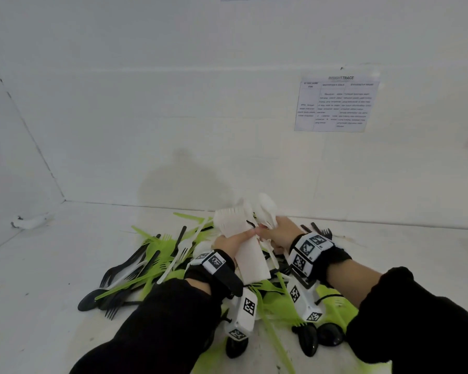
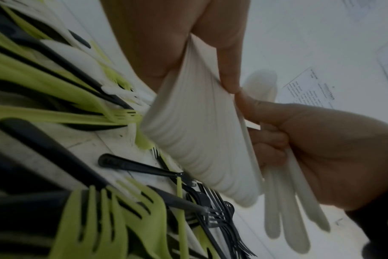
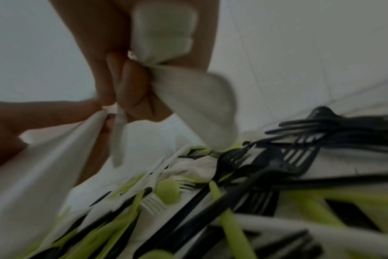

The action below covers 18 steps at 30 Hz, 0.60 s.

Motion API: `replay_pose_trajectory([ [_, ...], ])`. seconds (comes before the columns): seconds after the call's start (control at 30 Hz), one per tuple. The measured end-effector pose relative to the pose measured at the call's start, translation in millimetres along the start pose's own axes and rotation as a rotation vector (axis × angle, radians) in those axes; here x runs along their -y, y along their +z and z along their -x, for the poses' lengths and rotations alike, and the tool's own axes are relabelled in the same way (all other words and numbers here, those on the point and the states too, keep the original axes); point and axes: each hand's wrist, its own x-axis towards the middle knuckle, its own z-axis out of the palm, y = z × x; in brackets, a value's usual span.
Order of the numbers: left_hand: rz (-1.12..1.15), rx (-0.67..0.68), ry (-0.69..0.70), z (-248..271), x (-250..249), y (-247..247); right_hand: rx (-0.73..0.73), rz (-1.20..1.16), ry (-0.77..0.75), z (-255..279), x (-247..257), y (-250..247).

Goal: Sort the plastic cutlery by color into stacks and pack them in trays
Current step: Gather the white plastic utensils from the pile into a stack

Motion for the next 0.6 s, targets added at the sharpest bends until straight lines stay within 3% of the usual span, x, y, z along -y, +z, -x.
replay_pose_trajectory([
  [0.13,0.007,-0.015,-0.017,2.4,3.0,0.8,0.021,-0.048,0.003,16.0,-2.2,5.6],
  [0.27,0.010,-0.009,-0.028,5.3,5.8,0.6,-0.064,-0.025,-0.065,28.6,0.2,12.1],
  [0.47,0.011,0.055,-0.024,10.6,7.0,-2.9,-0.089,0.217,-0.208,40.8,0.6,5.6],
  [0.6,-0.031,0.086,-0.014,10.9,10.3,-4.9,0.033,0.047,-0.096,43.1,1.4,3.9],
])
